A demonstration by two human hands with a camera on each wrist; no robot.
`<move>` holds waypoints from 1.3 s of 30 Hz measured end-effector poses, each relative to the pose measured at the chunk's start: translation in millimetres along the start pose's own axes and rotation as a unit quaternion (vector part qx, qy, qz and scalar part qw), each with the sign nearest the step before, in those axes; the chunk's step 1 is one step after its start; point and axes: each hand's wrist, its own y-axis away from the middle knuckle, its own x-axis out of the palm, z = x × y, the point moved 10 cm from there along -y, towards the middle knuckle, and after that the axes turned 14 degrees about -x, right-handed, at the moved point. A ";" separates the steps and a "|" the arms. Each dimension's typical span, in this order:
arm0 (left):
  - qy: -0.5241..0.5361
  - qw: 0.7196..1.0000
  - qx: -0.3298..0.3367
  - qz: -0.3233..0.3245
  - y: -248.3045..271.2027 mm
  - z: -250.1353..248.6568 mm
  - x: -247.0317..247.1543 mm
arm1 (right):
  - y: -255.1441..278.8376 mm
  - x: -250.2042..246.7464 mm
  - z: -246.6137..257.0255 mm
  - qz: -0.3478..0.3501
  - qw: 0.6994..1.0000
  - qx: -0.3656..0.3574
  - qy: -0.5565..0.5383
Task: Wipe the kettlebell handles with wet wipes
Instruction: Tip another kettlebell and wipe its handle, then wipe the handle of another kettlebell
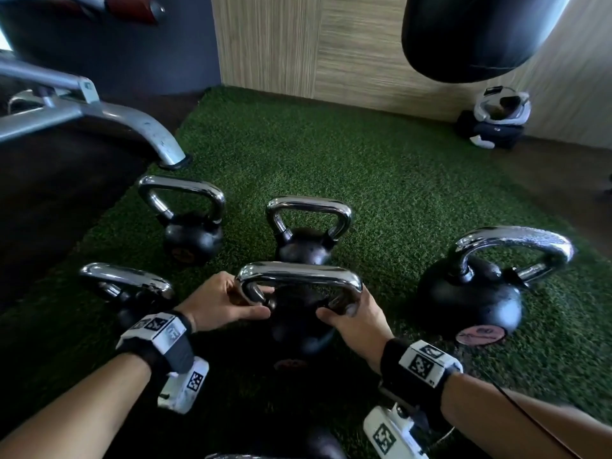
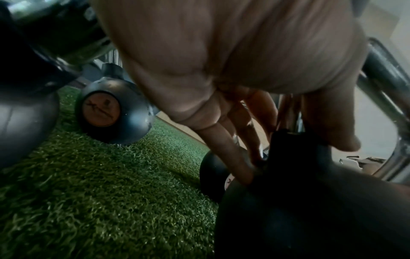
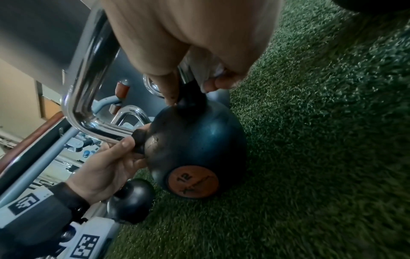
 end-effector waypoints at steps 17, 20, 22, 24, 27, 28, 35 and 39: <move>0.034 0.988 -0.119 -0.090 19.7 22.3 4.5 | 30.0 -40.0 23.5 0.136 0.991 0.010 -0.010; -0.028 0.985 -0.165 -0.052 21.8 24.3 4.6 | 52.2 -74.8 44.7 0.082 0.996 0.021 -0.002; -0.061 0.981 -0.187 -0.010 23.5 28.5 6.4 | 69.8 -91.0 63.7 0.063 0.998 0.022 0.023; -0.048 0.980 -0.191 0.033 26.0 27.9 9.8 | 90.6 -101.3 84.2 0.056 0.998 0.018 0.033; 0.010 0.979 -0.193 0.066 43.4 11.1 10.6 | 132.6 -109.1 116.3 0.071 0.994 0.029 0.081; 0.025 0.979 -0.191 0.061 49.9 7.1 7.8 | 148.4 -110.1 126.6 0.075 0.992 0.032 0.095; 0.050 0.977 -0.192 0.078 113.2 11.5 15.3 | 239.4 -110.8 150.6 -0.020 1.000 0.008 0.013; -0.006 0.972 -0.202 0.120 125.1 36.9 47.7 | 255.4 -117.0 134.6 -0.069 0.996 -0.027 0.055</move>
